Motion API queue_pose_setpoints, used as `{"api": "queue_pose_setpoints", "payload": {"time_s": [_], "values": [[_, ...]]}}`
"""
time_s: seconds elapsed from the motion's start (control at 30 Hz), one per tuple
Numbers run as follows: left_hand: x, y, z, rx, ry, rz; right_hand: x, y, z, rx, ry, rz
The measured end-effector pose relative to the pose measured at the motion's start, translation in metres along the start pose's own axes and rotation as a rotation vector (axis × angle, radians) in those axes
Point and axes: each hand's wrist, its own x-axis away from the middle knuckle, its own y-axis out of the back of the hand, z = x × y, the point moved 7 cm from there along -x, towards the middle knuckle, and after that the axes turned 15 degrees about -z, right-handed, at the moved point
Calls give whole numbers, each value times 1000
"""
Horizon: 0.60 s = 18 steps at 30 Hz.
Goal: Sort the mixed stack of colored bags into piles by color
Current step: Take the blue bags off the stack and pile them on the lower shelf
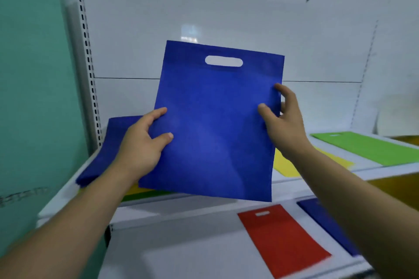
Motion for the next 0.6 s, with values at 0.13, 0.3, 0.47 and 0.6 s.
{"api": "queue_pose_setpoints", "payload": {"time_s": [0.13,0.3,0.47,0.6], "values": [[37,-40,-11,-58,-6,122,15,63,-14,219,-9,-26],[92,-94,-21,-38,43,227,24,148,-25,357,-33,-111],[164,-162,-34,20,101,301,29,243,-45,472,-68,-138],[227,-229,-46,45,167,377,27,331,-69,545,-136,-130]]}}
